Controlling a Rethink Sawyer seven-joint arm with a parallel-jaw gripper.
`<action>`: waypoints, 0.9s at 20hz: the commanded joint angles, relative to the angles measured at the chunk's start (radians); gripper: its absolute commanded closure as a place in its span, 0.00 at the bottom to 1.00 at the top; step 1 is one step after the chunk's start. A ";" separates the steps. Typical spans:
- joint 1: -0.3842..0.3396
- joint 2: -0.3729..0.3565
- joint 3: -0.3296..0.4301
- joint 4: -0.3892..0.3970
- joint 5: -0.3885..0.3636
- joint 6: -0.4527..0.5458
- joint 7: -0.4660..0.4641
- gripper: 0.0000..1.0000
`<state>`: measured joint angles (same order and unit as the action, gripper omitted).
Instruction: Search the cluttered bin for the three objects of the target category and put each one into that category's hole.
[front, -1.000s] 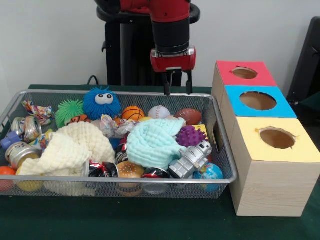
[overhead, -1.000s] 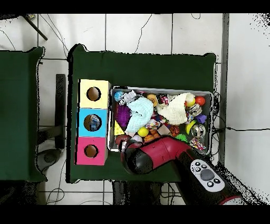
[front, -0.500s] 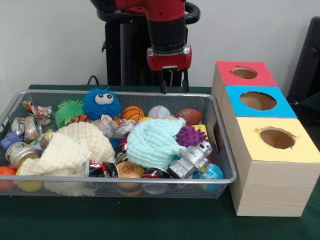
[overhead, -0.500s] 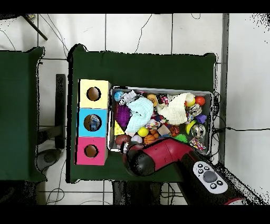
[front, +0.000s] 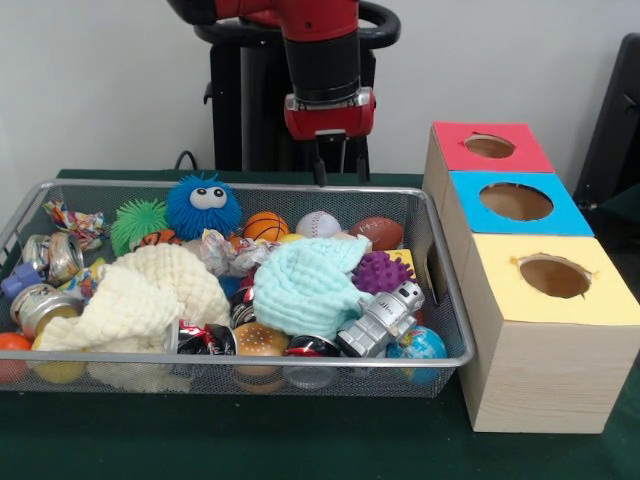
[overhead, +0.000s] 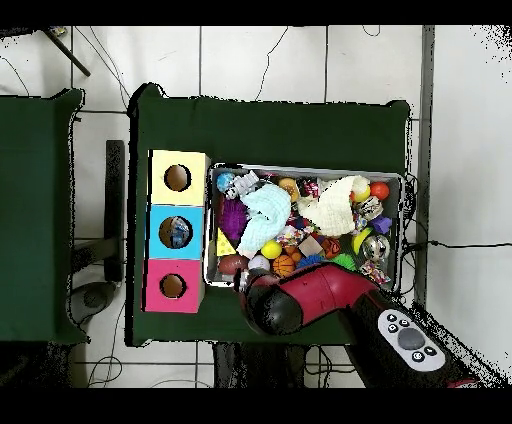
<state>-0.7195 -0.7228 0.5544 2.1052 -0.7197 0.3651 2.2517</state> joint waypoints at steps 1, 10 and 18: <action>-0.053 0.006 0.083 0.019 -0.048 0.056 -0.189 0.00; -0.120 0.015 0.110 0.024 -0.064 0.094 -0.232 0.00; -0.138 0.027 0.102 0.018 -0.097 0.091 -0.234 0.00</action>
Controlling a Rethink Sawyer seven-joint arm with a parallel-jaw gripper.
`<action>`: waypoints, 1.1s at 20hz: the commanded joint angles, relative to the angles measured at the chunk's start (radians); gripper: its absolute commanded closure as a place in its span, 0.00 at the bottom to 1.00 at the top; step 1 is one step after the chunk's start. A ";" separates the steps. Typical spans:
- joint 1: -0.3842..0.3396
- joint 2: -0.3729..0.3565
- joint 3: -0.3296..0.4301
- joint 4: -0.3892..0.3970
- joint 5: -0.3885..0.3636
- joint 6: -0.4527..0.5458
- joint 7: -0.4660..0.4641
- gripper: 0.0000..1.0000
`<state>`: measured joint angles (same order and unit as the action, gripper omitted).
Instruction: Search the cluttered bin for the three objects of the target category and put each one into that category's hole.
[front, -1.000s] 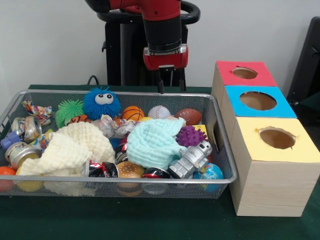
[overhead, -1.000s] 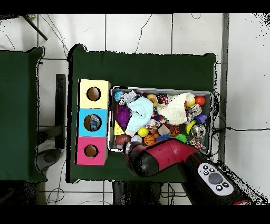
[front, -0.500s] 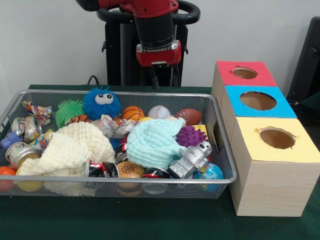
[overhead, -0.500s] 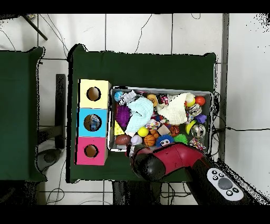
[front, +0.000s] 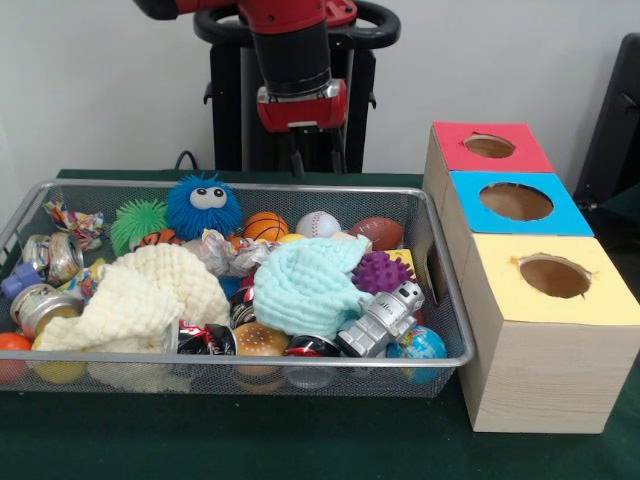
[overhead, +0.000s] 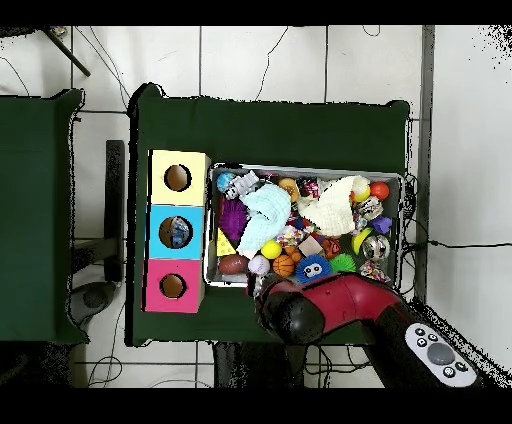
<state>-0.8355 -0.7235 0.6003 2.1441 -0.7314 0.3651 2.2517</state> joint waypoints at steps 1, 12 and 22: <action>-0.025 0.027 0.054 -0.023 -0.089 0.094 -0.235 0.00; -0.077 -0.014 0.061 -0.059 -0.163 0.145 -0.326 0.00; -0.149 -0.010 0.096 -0.091 -0.203 0.184 -0.398 0.00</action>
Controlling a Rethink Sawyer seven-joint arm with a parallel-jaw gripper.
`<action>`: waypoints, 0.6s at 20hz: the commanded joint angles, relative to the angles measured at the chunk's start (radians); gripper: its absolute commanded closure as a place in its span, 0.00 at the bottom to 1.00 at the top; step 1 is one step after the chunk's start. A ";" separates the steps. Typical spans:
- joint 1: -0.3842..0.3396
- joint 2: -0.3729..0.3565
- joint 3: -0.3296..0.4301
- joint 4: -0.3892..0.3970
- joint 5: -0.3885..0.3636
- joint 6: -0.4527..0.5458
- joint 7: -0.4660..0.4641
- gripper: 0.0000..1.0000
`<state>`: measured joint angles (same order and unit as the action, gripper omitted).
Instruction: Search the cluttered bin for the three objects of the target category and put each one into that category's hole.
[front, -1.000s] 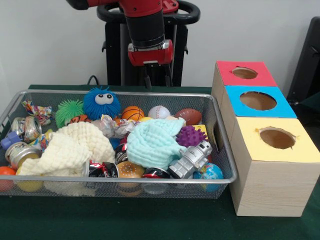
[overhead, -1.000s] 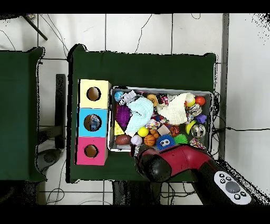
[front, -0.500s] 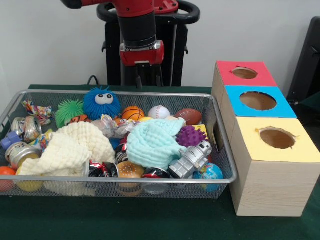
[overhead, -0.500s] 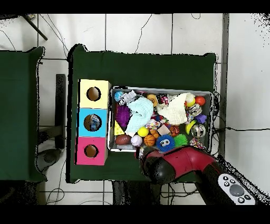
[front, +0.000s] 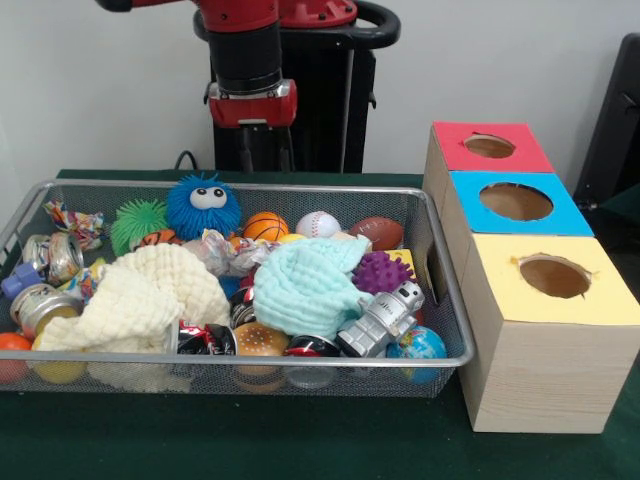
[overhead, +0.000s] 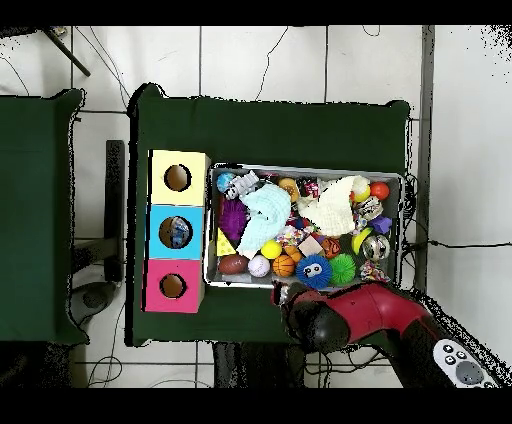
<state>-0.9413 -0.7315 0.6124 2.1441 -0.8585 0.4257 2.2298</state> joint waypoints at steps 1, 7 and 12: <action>-0.051 -0.002 0.088 -0.093 -0.075 0.131 -0.382 0.00; -0.087 0.005 0.112 -0.117 -0.079 0.160 -0.426 0.00; -0.123 0.027 0.131 -0.135 -0.084 0.167 -0.469 0.00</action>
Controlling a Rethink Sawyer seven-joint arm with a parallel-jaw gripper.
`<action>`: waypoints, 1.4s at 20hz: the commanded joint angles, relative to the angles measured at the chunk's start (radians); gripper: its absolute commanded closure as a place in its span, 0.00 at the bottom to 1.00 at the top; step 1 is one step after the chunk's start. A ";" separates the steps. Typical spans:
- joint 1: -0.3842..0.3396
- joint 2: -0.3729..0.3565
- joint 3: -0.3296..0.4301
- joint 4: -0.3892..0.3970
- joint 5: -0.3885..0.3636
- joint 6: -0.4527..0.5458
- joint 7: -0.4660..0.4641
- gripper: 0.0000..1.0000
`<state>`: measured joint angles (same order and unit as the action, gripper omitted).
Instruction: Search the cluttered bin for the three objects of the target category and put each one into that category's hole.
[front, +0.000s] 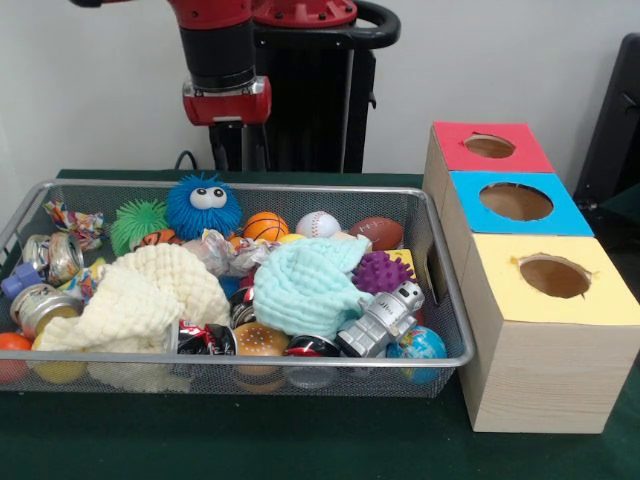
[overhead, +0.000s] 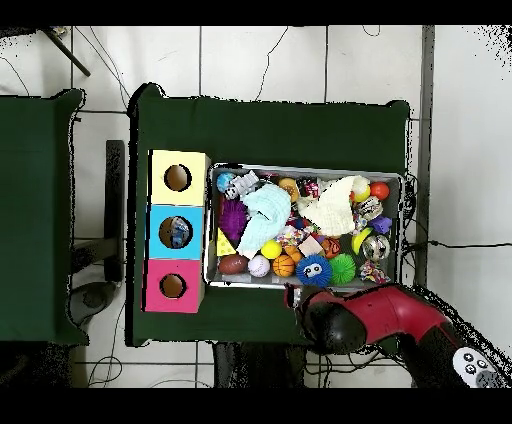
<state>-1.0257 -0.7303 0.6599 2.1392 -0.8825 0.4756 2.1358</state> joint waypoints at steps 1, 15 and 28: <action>-0.044 0.033 0.086 -0.135 -0.057 0.126 -0.387 0.00; -0.076 0.163 0.125 -0.269 -0.130 0.056 -0.522 0.00; -0.095 0.191 0.160 -0.312 -0.192 -0.025 -0.495 0.00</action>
<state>-1.1041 -0.5835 0.7532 1.9618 -0.9979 0.4947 1.9380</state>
